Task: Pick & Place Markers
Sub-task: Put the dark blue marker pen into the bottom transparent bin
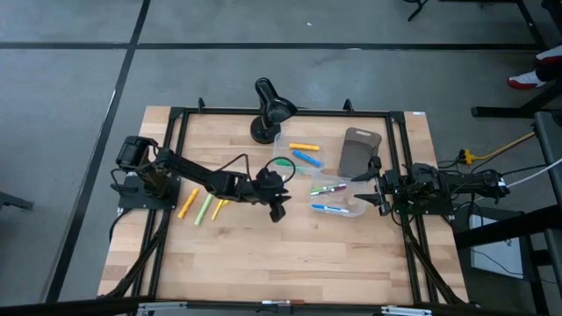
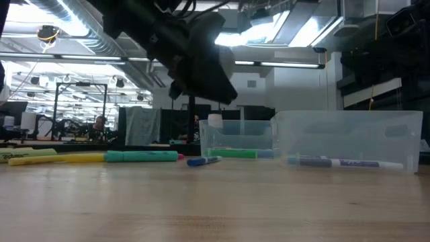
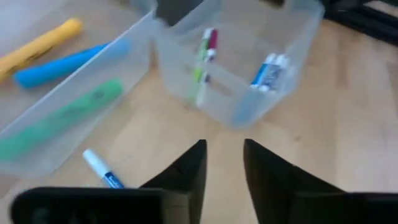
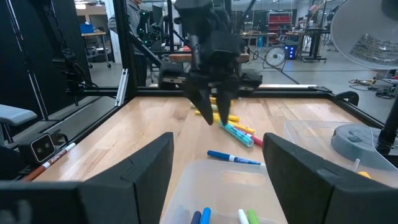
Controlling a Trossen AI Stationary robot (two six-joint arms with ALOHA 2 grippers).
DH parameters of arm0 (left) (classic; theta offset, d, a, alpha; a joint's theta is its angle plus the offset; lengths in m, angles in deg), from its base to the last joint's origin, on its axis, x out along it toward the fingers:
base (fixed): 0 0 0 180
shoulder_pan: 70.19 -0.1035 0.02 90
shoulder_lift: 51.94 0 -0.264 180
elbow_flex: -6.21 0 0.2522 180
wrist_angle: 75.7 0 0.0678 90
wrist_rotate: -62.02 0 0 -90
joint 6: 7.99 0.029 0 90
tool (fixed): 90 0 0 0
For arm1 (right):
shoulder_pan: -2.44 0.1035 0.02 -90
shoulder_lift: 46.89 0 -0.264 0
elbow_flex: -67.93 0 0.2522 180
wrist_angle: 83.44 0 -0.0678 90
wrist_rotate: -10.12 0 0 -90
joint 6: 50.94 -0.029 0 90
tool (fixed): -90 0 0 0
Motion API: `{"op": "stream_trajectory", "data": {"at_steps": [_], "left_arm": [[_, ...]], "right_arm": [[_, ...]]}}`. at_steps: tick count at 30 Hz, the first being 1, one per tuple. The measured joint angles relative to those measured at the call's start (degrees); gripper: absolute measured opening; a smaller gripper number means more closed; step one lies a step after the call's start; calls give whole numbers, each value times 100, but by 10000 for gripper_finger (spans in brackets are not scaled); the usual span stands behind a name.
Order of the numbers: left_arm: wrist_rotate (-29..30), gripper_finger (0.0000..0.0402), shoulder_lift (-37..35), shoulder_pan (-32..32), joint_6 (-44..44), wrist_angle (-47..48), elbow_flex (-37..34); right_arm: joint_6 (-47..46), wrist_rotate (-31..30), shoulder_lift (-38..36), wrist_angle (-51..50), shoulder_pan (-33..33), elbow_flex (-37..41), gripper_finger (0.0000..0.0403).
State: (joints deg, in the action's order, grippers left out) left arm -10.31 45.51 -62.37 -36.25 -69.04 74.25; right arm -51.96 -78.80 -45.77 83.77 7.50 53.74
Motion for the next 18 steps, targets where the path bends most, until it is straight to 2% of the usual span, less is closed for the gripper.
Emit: {"op": "stream_trajectory", "data": {"at_steps": [4,8,13,18], "left_arm": [[398,140,17,-20,-408,379,0],[579,160,119,-16,-468,543,2],[964,162,545,45,-570,525,4],[1477,150,1067,77,-892,985,-9]], "right_arm": [[0,0,0,-1,-1,0,244],[0,0,-2,1,-1,0,244],[0,2,-2,-2,0,0,244],[0,0,-2,1,-2,0,244]]}}
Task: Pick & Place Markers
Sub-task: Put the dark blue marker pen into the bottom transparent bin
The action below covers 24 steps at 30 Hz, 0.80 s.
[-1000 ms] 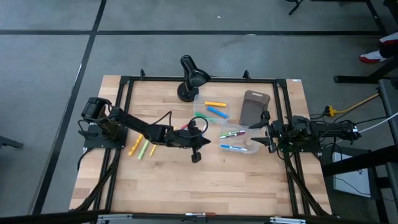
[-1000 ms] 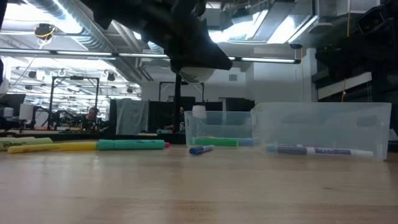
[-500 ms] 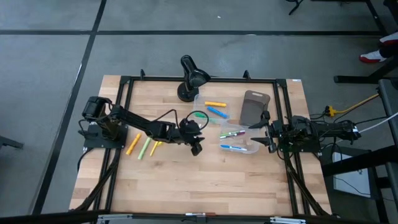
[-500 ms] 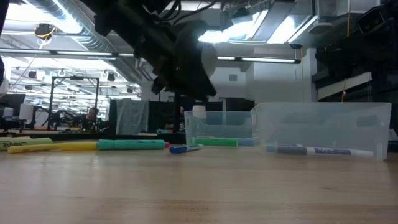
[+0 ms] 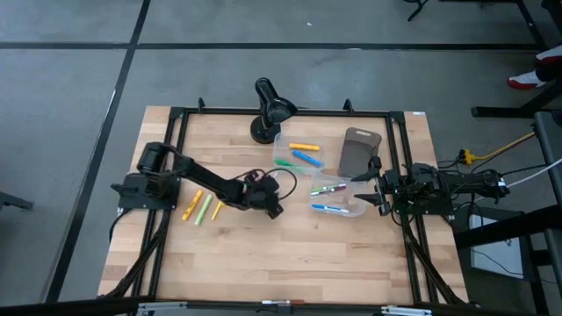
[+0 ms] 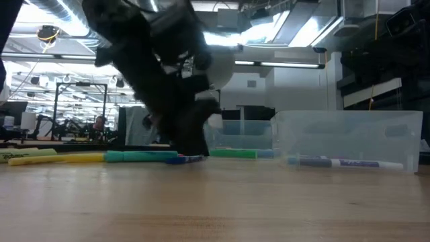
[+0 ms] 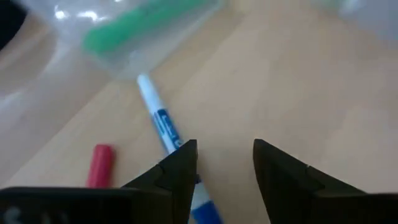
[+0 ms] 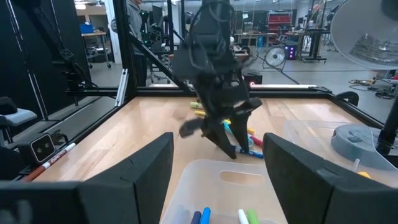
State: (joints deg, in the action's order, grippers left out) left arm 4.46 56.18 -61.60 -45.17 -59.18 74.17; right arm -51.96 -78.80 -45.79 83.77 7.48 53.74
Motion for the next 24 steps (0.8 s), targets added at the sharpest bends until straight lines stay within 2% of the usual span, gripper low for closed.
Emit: {"op": "stream_trajectory", "data": {"at_steps": [6,15,19,24], "left_arm": [[322,138,214,5,-436,301,37],[82,128,219,-3,-506,291,24],[-43,127,16,-12,-398,282,-3],[33,127,-629,-18,-139,464,9]], "right_arm": [[0,2,0,0,2,0,244],[0,0,0,-1,1,0,244],[0,0,0,-1,2,-1,244],[0,0,0,-2,0,0,244]]}}
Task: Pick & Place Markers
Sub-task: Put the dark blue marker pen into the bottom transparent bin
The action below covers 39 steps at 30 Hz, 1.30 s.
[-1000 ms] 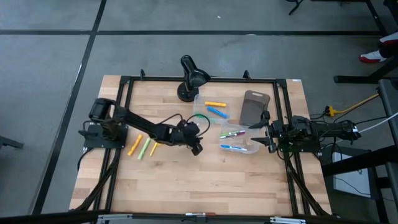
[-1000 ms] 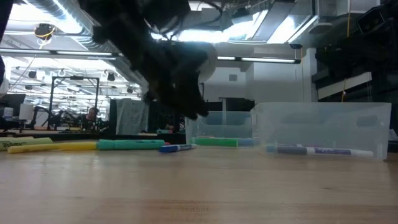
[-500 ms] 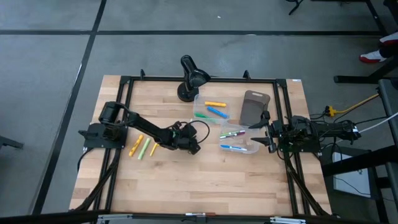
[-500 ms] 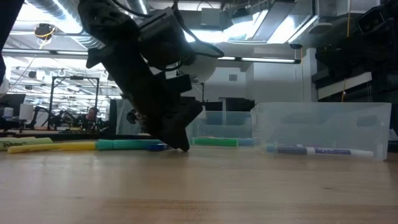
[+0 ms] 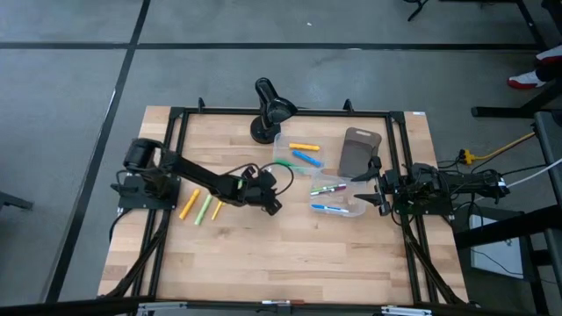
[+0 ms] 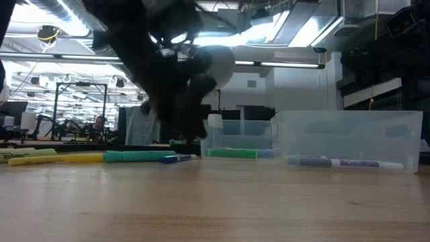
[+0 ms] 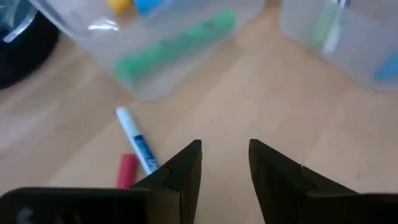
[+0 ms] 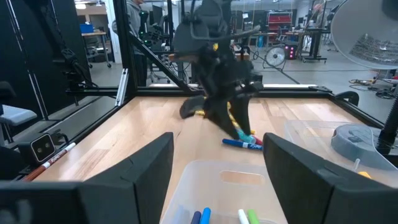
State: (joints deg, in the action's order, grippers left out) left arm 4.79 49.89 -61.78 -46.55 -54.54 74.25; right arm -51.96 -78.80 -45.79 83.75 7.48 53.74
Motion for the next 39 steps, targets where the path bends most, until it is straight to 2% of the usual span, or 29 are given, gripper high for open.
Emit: {"op": "stream_trajectory", "data": {"at_steps": [5,8,16,24,29,39], "left_arm": [[29,126,-315,-65,-495,653,-11],[-67,123,-268,-98,-758,920,-11],[-555,118,7,-217,-903,857,-11],[-459,114,37,-343,-1039,1071,-11],[-719,109,37,-430,-1044,1056,-11],[-730,106,263,-451,-1172,1013,0]], "right_arm": [[0,1,0,2,1,0,244],[0,0,0,1,2,0,244],[0,0,0,0,0,0,244],[0,0,1,0,0,0,244],[0,0,0,1,0,0,244],[0,0,0,2,1,0,244]]}}
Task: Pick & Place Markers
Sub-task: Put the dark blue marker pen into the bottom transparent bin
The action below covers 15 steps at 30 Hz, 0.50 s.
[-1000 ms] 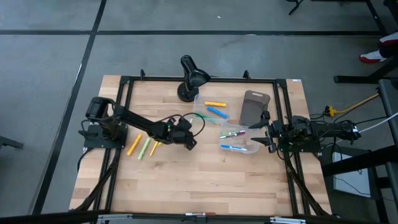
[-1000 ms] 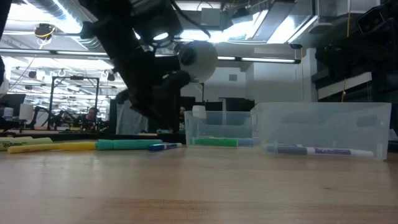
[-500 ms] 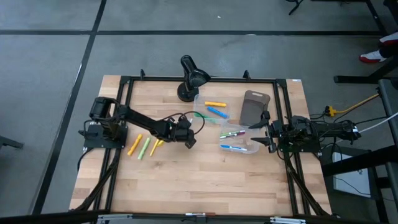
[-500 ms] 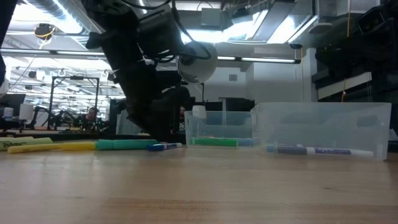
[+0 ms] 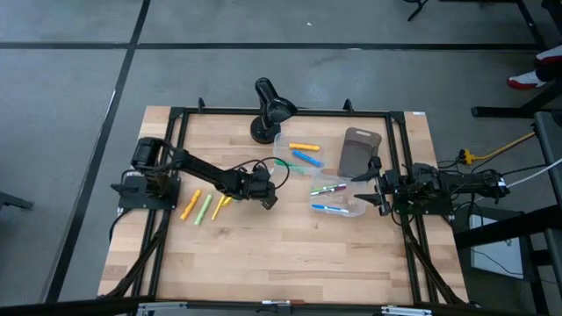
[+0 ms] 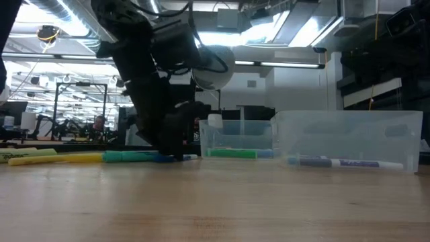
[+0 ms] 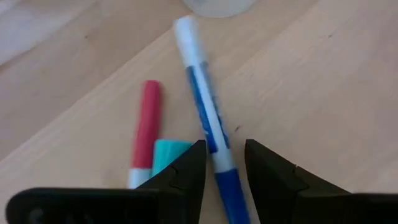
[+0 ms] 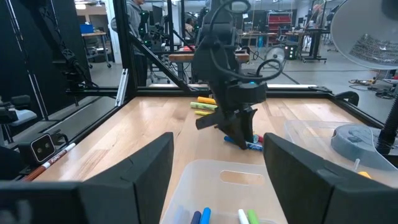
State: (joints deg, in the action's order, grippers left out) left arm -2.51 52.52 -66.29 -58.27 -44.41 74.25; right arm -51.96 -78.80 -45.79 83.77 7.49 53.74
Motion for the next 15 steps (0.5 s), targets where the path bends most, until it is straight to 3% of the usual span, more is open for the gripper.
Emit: {"op": "stream_trajectory", "data": {"at_steps": [9,15], "left_arm": [[325,101,324,72,39,-13,27],[130,51,293,56,311,-11,22]], "right_arm": [[0,0,0,-2,-1,0,244],[0,0,0,0,-1,0,244]]}}
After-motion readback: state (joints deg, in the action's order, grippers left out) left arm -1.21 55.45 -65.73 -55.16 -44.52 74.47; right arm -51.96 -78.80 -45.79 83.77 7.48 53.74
